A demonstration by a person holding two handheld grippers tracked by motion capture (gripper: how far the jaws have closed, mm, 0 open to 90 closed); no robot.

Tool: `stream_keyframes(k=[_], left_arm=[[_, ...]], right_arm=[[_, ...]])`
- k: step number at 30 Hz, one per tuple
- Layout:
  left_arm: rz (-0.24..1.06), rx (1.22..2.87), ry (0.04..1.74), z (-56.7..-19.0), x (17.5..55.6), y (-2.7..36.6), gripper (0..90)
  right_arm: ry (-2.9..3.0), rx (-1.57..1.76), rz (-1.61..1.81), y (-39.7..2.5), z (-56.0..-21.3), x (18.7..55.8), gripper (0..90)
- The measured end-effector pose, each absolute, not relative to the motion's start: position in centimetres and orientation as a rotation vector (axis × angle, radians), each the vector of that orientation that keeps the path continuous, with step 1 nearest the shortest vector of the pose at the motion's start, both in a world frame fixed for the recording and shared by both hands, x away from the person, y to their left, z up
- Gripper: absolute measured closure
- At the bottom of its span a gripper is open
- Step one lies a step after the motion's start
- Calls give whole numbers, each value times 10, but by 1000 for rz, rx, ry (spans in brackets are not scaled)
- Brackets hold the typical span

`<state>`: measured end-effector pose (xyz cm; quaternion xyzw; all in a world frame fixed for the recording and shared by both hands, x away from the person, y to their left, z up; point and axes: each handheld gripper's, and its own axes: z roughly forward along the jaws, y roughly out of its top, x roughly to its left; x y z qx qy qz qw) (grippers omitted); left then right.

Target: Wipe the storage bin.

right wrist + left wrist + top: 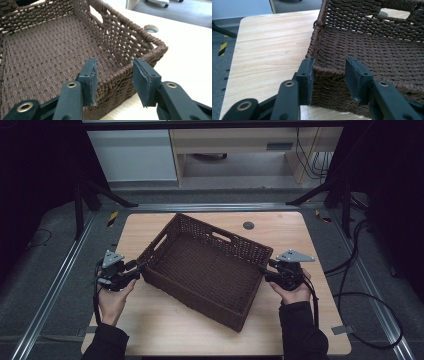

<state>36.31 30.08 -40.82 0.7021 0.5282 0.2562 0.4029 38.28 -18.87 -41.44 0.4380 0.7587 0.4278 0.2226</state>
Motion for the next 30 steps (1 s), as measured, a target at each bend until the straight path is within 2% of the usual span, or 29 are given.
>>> stream_keyframes(k=[5,14,18,22,30], left_arm=[[600,1763,1311,-408,355,296,541],[600,1785,1268,-409,357,279,516],[623,1790,1271,-409,363,278,538],[668,1795,1274,-410,368,275,536],[637,1798,1257,-408,356,267,459]], right_arm=[[2102,1231,1189,-187,-415,381,619],[2126,1231,1174,-185,-411,374,607],[2078,1206,1186,-186,-410,376,545],[2055,1212,1163,-189,-412,381,532],[2088,1235,1156,-188,-414,379,555]])
